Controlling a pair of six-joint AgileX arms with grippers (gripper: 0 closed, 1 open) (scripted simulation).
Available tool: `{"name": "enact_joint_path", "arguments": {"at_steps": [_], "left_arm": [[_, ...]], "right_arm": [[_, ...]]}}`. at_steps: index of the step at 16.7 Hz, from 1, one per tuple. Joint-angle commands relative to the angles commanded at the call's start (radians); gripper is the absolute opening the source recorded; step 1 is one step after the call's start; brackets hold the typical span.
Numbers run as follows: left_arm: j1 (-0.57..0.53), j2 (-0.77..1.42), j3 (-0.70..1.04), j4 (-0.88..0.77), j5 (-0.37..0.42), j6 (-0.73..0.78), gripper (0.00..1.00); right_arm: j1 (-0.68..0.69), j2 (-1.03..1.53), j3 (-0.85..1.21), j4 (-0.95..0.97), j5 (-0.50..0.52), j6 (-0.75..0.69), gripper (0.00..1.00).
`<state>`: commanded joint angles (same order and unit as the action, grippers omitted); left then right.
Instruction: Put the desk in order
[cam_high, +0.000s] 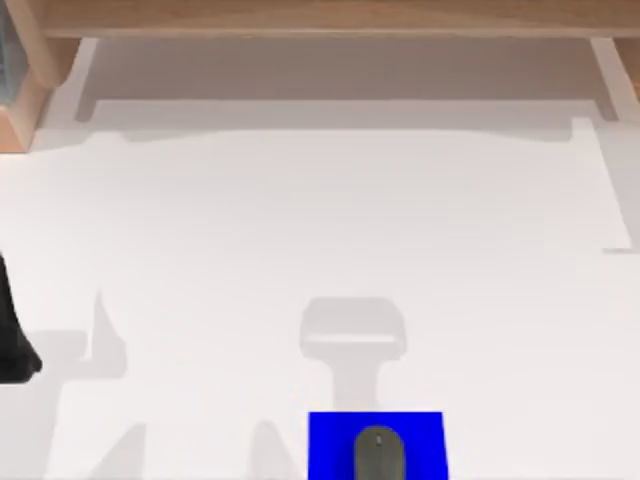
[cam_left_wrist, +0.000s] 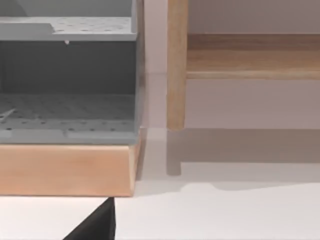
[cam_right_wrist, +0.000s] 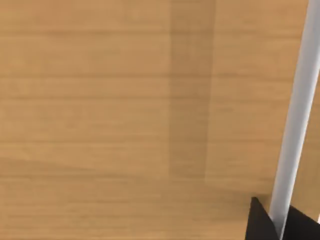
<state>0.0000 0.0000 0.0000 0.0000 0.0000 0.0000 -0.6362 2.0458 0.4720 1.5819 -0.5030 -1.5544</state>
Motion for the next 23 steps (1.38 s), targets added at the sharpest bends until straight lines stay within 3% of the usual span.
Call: {"name": "enact_joint_path", "arguments": {"at_steps": [18, 23], "left_arm": [[0.0, 0.0, 0.0, 0.0, 0.0, 0.0, 1.0], [0.0, 0.0, 0.0, 0.0, 0.0, 0.0, 1.0]], "right_arm": [[0.118, 0.096, 0.236, -0.164, 0.119, 0.003, 0.0], [0.161, 0.156, 0.421, -0.254, 0.166, -0.001, 0.0]]}}
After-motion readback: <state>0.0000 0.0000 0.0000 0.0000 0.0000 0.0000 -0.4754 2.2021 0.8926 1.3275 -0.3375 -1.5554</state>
